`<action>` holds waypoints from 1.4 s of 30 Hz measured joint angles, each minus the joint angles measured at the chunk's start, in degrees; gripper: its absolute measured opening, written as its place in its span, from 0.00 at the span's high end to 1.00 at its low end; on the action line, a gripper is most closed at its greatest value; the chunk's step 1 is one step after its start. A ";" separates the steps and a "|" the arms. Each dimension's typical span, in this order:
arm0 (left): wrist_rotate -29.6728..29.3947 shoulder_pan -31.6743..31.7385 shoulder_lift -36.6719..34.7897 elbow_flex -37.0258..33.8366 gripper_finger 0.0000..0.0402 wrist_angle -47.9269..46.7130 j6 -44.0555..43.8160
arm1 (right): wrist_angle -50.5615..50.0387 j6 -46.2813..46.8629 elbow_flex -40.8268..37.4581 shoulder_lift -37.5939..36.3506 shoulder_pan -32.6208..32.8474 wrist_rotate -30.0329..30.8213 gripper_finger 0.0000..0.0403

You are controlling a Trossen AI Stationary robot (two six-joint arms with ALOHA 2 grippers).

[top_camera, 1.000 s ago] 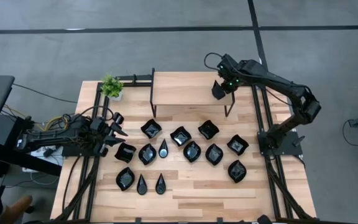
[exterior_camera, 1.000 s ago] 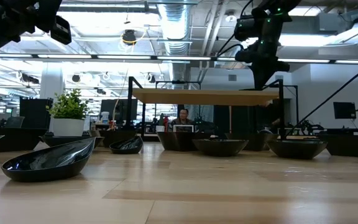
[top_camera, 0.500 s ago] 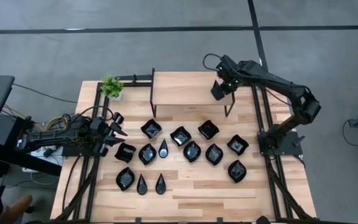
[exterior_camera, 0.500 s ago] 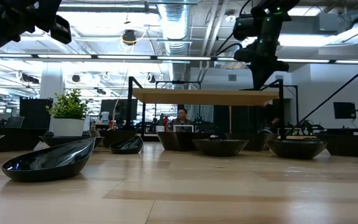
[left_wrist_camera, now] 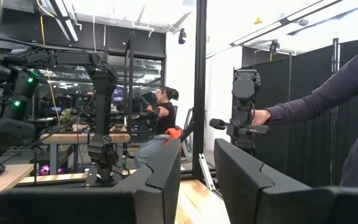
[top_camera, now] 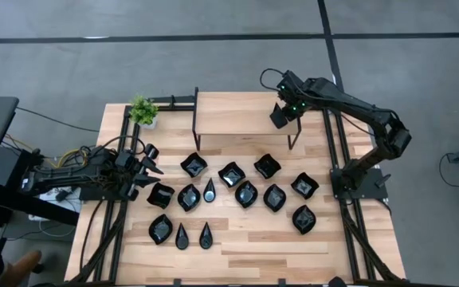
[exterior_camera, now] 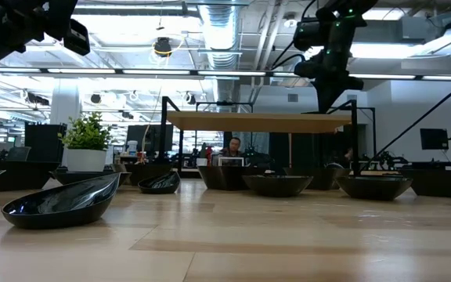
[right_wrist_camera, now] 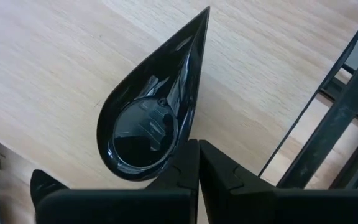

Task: Pick & Place Mini shaped plates
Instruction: Stack the black plate on top of the black plate on the shelf

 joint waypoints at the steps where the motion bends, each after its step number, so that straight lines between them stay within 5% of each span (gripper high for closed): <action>1: 0.00 0.00 0.00 0.01 0.75 0.01 0.00 | 0.02 -0.01 0.00 0.00 0.00 0.03 1.00; 12: 0.00 -0.02 0.00 0.01 0.75 0.01 0.00 | -2.96 0.48 3.84 -5.05 1.52 0.40 1.00; 26: 0.00 -0.02 0.00 -0.01 0.75 0.04 -0.02 | 4.64 1.47 4.24 -30.54 12.97 0.46 1.00; 42: 0.02 -0.02 0.01 0.15 0.75 0.89 -15.34 | 32.05 12.00 -29.54 -56.82 30.68 6.69 1.00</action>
